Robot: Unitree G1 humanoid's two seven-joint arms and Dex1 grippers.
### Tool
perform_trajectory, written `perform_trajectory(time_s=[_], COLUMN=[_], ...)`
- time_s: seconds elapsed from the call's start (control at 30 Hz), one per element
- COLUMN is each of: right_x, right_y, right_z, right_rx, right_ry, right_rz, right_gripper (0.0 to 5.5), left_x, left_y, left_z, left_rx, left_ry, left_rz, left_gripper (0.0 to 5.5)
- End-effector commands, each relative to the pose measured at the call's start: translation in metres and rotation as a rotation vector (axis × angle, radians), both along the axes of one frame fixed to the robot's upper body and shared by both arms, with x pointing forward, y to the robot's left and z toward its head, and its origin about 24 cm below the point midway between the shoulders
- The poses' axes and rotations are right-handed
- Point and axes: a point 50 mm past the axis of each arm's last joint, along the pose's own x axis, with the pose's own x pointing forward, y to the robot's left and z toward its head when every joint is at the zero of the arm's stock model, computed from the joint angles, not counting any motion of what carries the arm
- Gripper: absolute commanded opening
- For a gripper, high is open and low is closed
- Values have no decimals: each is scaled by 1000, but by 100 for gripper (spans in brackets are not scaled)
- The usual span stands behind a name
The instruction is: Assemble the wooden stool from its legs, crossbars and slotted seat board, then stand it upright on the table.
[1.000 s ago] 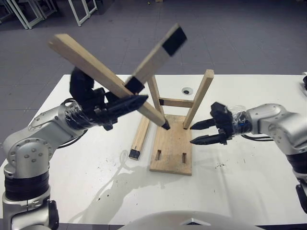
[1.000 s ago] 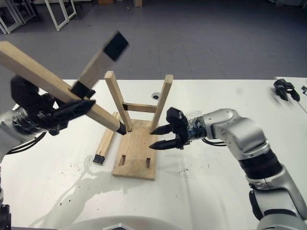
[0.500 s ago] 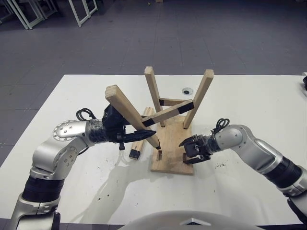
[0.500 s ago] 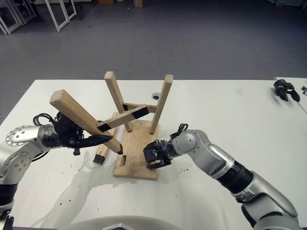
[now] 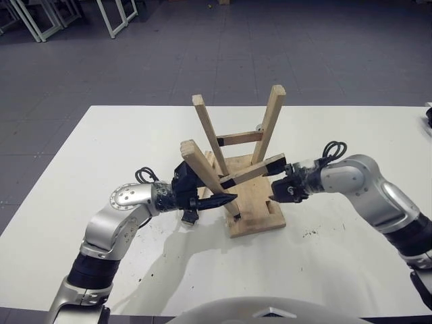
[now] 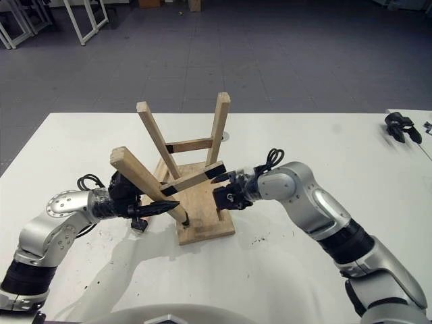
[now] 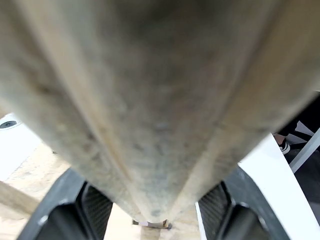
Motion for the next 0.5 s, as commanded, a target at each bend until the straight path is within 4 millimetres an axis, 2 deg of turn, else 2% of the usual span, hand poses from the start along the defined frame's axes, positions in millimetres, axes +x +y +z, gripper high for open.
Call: perform_trajectory(time_s=[0.03, 0.13, 0.3, 0.43, 0.5], right_x=[0, -2, 5, 12, 12], right_y=[-9, -19, -40, -53, -56], right_z=[16, 9, -3, -7, -8], right_rx=[-1, -34, -84, -86, -74], right_ry=[-20, 13, 20, 10, 10], right_rz=[-39, -72, -165, -243, -270], right_gripper=[306, 306, 306, 306, 306], left_x=[3, 4, 5, 5, -3], left_y=[2, 5, 10, 17, 17], left_z=[-9, -17, -34, -57, -68], left_rx=[32, 61, 114, 373, 452], left_ry=[4, 30, 90, 71, 81], left_rz=[12, 7, -2, 3, 9], left_gripper=[204, 204, 204, 204, 204])
